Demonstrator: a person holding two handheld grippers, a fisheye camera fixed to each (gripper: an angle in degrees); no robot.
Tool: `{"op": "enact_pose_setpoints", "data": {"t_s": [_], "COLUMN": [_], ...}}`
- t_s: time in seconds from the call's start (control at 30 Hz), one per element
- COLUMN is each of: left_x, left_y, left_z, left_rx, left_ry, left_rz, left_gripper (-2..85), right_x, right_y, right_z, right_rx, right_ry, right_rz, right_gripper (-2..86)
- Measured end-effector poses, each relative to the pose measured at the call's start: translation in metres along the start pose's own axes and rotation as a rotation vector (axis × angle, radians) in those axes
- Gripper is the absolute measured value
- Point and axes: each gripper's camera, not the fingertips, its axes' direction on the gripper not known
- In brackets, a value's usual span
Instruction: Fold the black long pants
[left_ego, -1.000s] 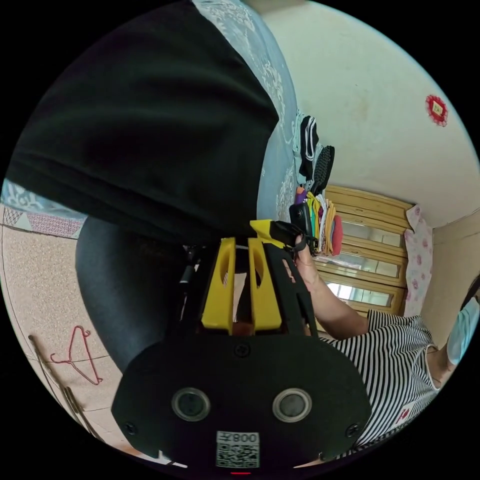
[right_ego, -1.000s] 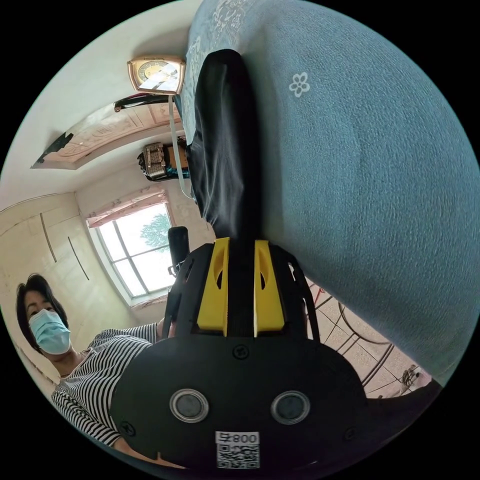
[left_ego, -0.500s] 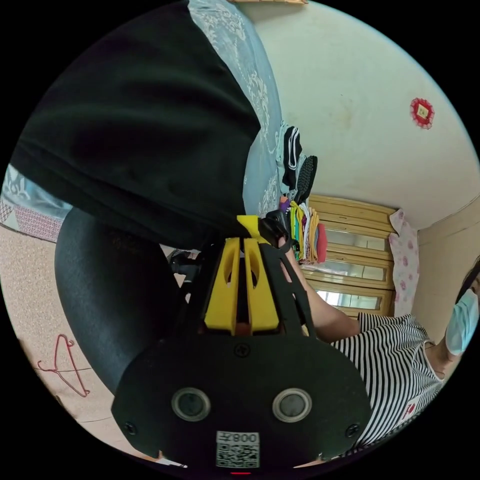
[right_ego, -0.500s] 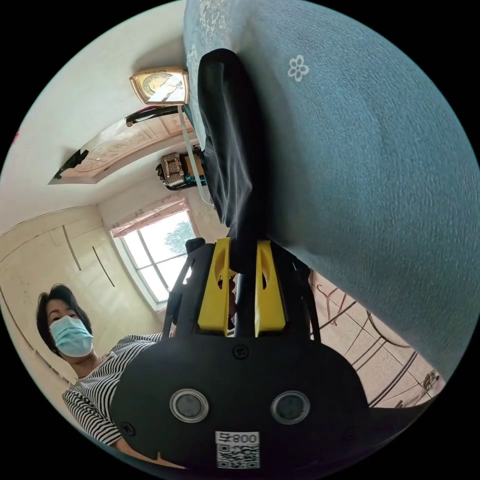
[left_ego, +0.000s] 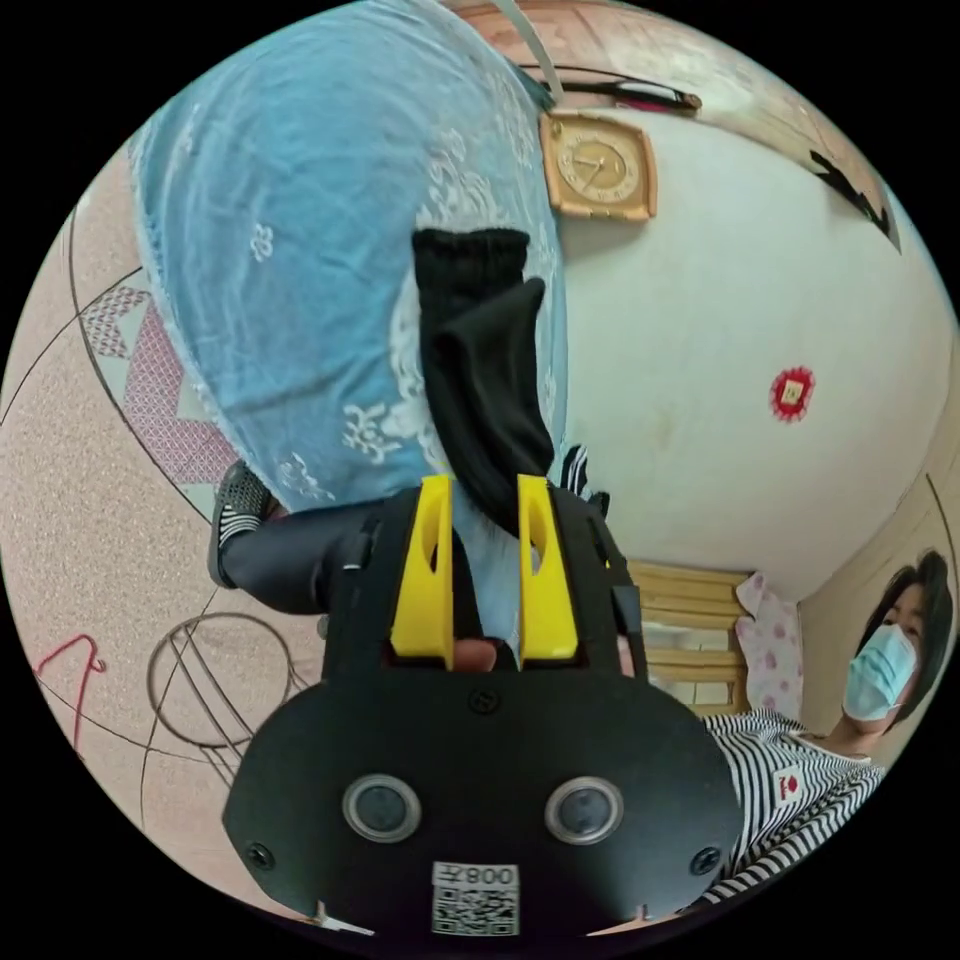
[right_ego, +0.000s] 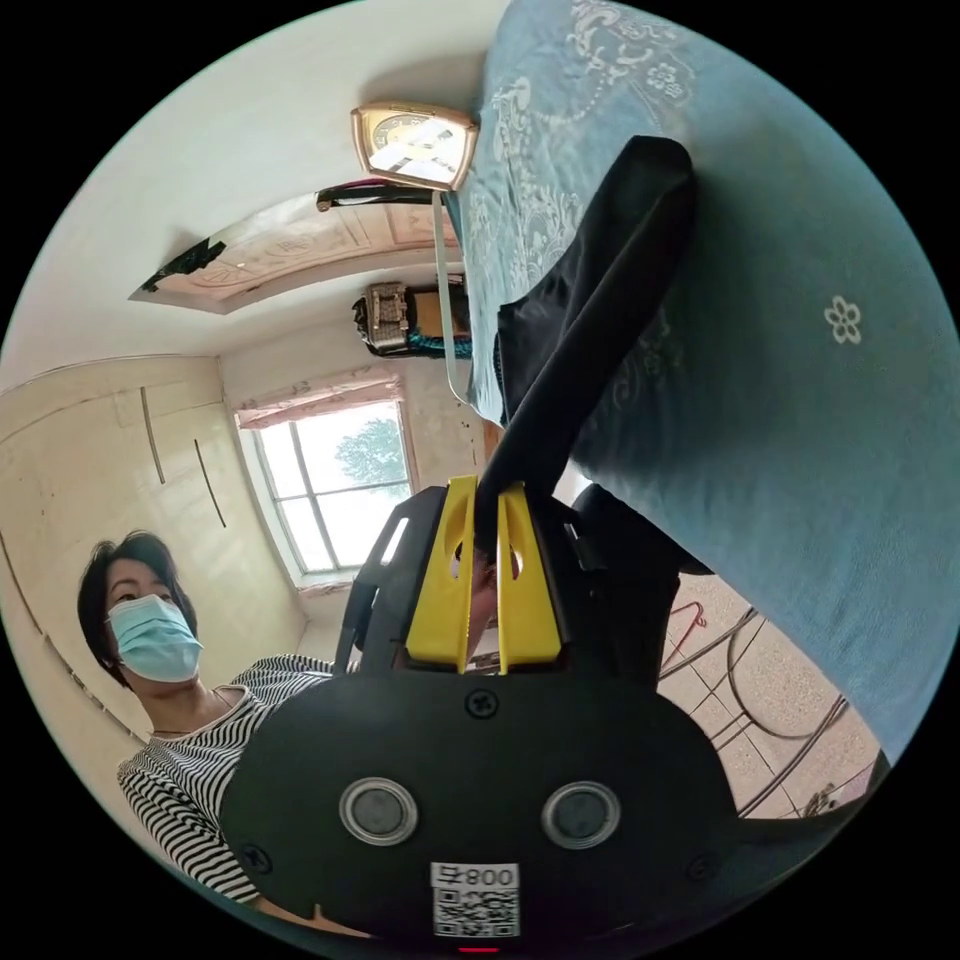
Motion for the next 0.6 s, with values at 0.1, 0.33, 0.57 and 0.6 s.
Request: {"op": "enact_pose_setpoints", "data": {"t_s": [0.1, 0.33, 0.57, 0.6], "left_x": [-0.006, 0.009, 0.056, 0.063], "left_y": [-0.020, -0.064, -0.093, -0.094], "left_z": [-0.016, -0.032, -0.053, -0.055], "left_rx": [0.065, 0.088, 0.084, 0.086], "left_ry": [0.033, 0.069, 0.067, 0.064], "left_rz": [-0.038, -0.069, -0.054, -0.045], "left_gripper": [11.8, 9.6, 6.4, 6.2], "right_x": [0.004, 0.018, 0.032, 0.034], "right_y": [0.005, 0.021, 0.040, 0.044], "right_z": [-0.001, -0.007, -0.018, -0.021], "right_rx": [0.004, 0.014, 0.022, 0.026], "right_ry": [-0.005, -0.025, -0.020, -0.019], "right_rz": [0.003, 0.016, 0.015, 0.013], "right_gripper": [1.5, 1.4, 1.3, 1.3]}}
